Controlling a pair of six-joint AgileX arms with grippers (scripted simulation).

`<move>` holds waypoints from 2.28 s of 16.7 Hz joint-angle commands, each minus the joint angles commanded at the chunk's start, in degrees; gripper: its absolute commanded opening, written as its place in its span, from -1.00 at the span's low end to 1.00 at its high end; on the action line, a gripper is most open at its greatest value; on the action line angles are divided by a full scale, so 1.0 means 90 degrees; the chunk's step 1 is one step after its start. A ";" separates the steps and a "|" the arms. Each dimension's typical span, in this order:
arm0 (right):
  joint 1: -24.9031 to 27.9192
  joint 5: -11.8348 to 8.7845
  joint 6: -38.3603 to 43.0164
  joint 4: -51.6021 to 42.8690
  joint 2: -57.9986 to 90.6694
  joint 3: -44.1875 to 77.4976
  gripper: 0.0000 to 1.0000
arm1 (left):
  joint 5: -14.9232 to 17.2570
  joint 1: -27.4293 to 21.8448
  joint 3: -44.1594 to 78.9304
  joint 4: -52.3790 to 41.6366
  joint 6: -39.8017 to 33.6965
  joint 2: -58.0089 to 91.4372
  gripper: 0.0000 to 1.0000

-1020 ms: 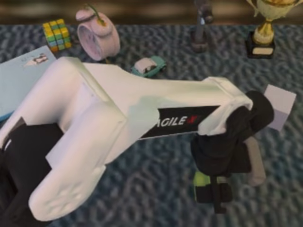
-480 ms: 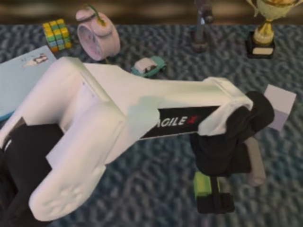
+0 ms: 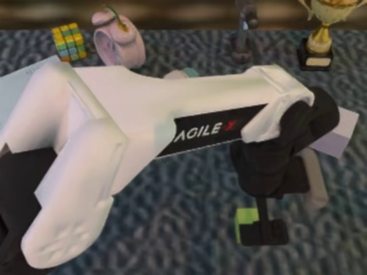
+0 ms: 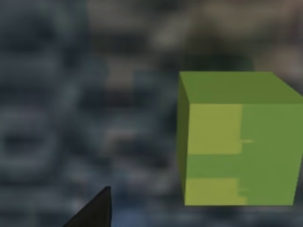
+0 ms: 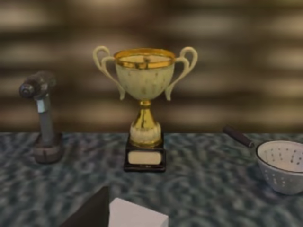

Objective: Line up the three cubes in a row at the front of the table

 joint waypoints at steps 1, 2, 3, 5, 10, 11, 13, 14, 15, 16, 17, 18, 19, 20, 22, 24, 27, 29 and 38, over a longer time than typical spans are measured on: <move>0.0000 0.0000 0.0000 0.0000 0.0000 0.0000 1.00 | -0.0001 0.0021 0.0139 -0.0224 0.0000 -0.0071 1.00; 0.0000 0.0000 0.0000 0.0000 0.0000 0.0000 1.00 | -0.0003 0.0039 0.0254 -0.0381 0.0000 -0.0136 1.00; 0.0000 0.0000 0.0000 0.0000 0.0000 0.0000 1.00 | -0.0006 0.0052 0.0328 -0.0470 0.0000 -0.0186 1.00; 0.0000 0.0000 0.0000 0.0000 0.0000 0.0000 1.00 | -0.0006 0.0056 0.0347 -0.0492 0.0000 -0.0200 1.00; 0.0057 -0.0009 -0.0086 -0.0123 0.0191 0.0193 1.00 | -0.0016 0.0120 0.0157 -0.0368 -0.0050 -0.0367 1.00; 0.0109 -0.0014 -0.0172 -0.0247 0.0387 0.0390 1.00 | -0.0025 0.0224 -0.0025 -0.0258 -0.0104 -0.0561 1.00; 0.0250 -0.0020 -0.0419 -0.0610 0.0979 0.0986 1.00 | -0.0051 0.0536 -0.0555 0.0066 -0.0275 -0.1147 1.00; 0.0334 -0.0020 -0.0575 -0.0845 0.1376 0.1383 1.00 | -0.0066 0.0740 -0.0900 0.0275 -0.0390 -0.1538 1.00; 0.0427 -0.0017 -0.0752 -0.1113 0.1840 0.1841 1.00 | -0.0083 0.0971 -0.1296 0.0513 -0.0521 -0.1994 1.00; 0.0526 -0.0011 -0.0945 -0.1410 0.2370 0.2344 1.00 | -0.0100 0.1227 -0.1739 0.0775 -0.0667 -0.2516 1.00; 0.0631 -0.0005 -0.1152 -0.1734 0.2966 0.2881 1.00 | -0.0117 0.1503 -0.2227 0.1061 -0.0826 -0.3100 1.00; 0.0743 0.0002 -0.1372 -0.2083 0.3625 0.3441 1.00 | -0.0134 0.1798 -0.2755 0.1368 -0.0995 -0.3741 1.00; 0.0860 0.0008 -0.1603 -0.2452 0.4339 0.4019 1.00 | -0.0150 0.2107 -0.3322 0.1694 -0.1172 -0.4429 1.00; 0.0982 0.0014 -0.1841 -0.2838 0.5099 0.4608 1.00 | -0.0165 0.2425 -0.3917 0.2035 -0.1355 -0.5148 1.00; 0.1236 0.0020 -0.2327 -0.3636 0.6680 0.5797 1.00 | -0.0192 0.3074 -0.5159 0.2744 -0.1725 -0.6636 1.00; 0.1484 0.0021 -0.2793 -0.4407 0.8211 0.6926 1.00 | -0.0212 0.3712 -0.6418 0.3466 -0.2088 -0.8130 1.00; 0.1854 0.0016 -0.3481 -0.5536 1.0438 0.8584 1.00 | -0.0227 0.4584 -0.8188 0.4507 -0.2581 -1.0208 1.00; 0.2079 0.0012 -0.3898 -0.6198 1.1699 0.9585 1.00 | -0.0223 0.5085 -0.9216 0.5151 -0.2868 -1.1390 1.00; 0.2678 0.0027 -0.5020 -0.7785 1.4719 1.2529 1.00 | -0.0140 0.6371 -1.1697 0.7078 -0.3691 -1.4472 1.00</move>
